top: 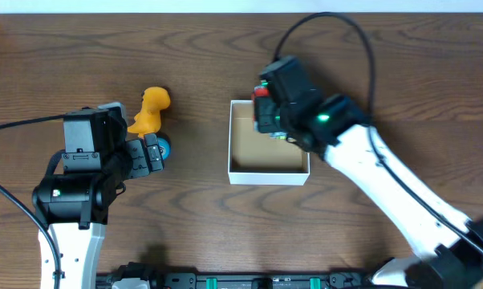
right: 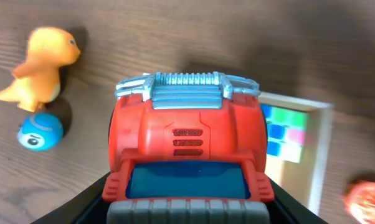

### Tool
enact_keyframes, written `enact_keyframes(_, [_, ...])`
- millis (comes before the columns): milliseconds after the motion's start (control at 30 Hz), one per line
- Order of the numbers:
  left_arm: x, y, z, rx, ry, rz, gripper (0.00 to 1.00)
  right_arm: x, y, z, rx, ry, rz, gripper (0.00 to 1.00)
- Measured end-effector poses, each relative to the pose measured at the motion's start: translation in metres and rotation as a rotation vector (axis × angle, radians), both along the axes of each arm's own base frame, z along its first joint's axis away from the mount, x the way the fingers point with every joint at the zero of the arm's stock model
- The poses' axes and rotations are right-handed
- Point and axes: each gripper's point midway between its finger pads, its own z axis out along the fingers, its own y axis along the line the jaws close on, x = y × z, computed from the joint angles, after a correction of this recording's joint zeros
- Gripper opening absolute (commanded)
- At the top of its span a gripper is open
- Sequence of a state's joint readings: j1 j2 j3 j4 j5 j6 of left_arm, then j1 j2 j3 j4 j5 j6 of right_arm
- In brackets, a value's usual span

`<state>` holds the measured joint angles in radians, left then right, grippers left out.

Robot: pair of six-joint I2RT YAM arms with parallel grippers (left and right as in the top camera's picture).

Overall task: Pack container
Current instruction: 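Carry the fire truck left into the white box, then lower the truck beside the cube, adjust it, and release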

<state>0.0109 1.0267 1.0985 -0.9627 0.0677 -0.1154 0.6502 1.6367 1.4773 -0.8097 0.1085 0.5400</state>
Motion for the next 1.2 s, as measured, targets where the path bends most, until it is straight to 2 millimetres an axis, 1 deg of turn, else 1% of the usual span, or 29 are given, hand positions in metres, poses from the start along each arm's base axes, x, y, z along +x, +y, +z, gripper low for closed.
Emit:
enact_keyframes(100, [0.000,0.000,0.000,0.000,0.000,0.000,0.98,0.003,0.006,-0.031,-0.029,0.065,-0.031,0.01])
enact_keyframes(167, [0.000,0.000,0.000,0.000,0.000,0.000,0.98,0.005,0.007,-0.052,-0.049,0.108,-0.062,0.01])
enact_keyframes(267, [0.000,0.000,0.000,0.000,0.000,0.000,0.98,0.006,0.006,-0.074,-0.073,0.153,-0.092,0.01])
enact_keyframes(367, [0.000,0.000,0.000,0.000,0.000,0.000,0.98,0.006,0.006,-0.086,-0.084,0.178,-0.106,0.01])
enact_keyframes(667, [0.000,0.000,0.000,0.000,0.000,0.000,0.98,0.005,0.006,-0.091,-0.066,0.202,-0.164,0.01])
enact_keyframes(900, [0.000,0.000,0.000,0.000,0.000,0.000,0.98,-0.004,0.001,-0.096,-0.074,0.247,-0.205,0.01])
enact_keyframes(1000, [0.000,0.000,0.000,0.000,0.000,0.000,0.98,-0.008,0.003,-0.100,-0.084,0.260,-0.201,0.01])
enact_keyframes(1200, [0.000,0.000,0.000,0.000,0.000,0.000,0.98,-0.014,0.008,-0.117,-0.105,0.302,-0.201,0.01])
